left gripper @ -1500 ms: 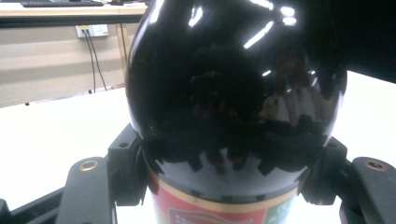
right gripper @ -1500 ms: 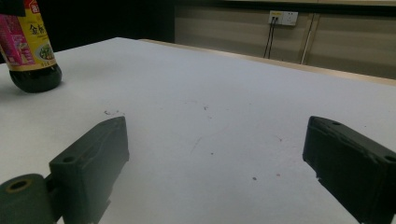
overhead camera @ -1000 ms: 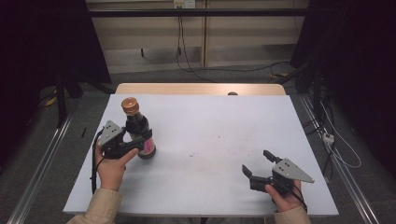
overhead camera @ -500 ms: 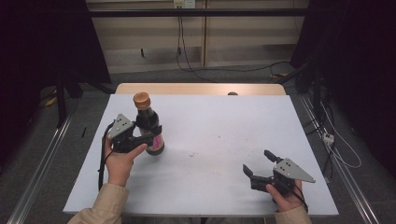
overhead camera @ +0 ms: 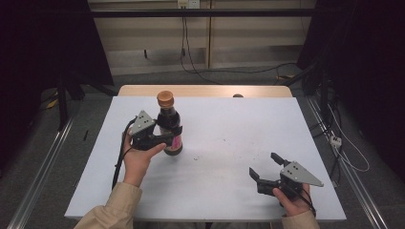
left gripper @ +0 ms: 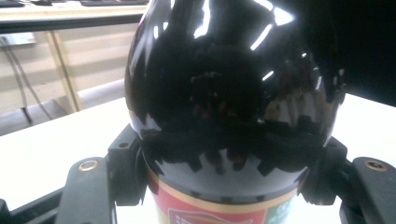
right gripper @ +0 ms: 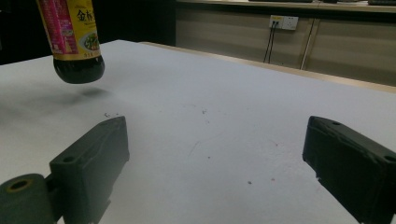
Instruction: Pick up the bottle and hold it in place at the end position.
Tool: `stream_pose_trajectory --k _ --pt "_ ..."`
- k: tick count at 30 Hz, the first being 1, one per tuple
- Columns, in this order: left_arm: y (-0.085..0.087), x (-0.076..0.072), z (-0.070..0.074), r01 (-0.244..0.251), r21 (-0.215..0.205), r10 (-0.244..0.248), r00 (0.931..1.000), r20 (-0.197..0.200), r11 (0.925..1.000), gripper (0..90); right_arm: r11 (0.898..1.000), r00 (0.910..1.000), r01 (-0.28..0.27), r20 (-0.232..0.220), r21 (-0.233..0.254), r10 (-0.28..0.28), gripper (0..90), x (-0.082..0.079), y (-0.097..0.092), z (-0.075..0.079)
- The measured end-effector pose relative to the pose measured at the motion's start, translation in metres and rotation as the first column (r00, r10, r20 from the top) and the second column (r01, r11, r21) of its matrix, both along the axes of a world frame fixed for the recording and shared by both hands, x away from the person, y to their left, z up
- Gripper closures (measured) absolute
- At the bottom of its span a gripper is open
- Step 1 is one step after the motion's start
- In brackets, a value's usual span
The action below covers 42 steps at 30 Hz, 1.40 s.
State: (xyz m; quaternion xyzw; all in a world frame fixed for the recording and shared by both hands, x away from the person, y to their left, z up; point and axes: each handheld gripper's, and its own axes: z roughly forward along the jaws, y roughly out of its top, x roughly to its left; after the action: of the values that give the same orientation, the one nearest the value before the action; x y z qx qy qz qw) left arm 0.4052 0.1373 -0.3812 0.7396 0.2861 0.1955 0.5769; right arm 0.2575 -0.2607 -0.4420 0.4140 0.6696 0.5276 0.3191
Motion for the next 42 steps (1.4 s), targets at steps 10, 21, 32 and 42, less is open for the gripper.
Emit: stream_pose_trajectory --k 10,21,32,42 --pt "-0.021 0.008 0.003 0.053 -0.006 -0.053 0.9986 0.009 0.9986 31.6 1.000 1.0000 0.001 -0.003 0.004 0.000 6.6 0.001 0.000 -0.001" --pt "-0.039 0.022 -0.001 0.078 0.000 -0.078 0.9969 0.008 0.9970 31.6 1.000 1.0000 -0.001 -0.004 0.006 0.001 6.6 0.000 0.000 -0.001" --pt "-0.058 0.033 -0.009 0.081 0.020 -0.081 0.9967 0.000 0.9965 31.6 1.000 1.0000 0.001 -0.006 0.009 -0.001 6.6 0.001 -0.002 -0.001" --pt "-0.074 0.038 -0.014 0.090 0.028 -0.090 0.9959 0.008 0.9955 31.7 1.000 1.0000 0.005 -0.007 0.018 -0.005 6.6 0.000 -0.004 -0.002"
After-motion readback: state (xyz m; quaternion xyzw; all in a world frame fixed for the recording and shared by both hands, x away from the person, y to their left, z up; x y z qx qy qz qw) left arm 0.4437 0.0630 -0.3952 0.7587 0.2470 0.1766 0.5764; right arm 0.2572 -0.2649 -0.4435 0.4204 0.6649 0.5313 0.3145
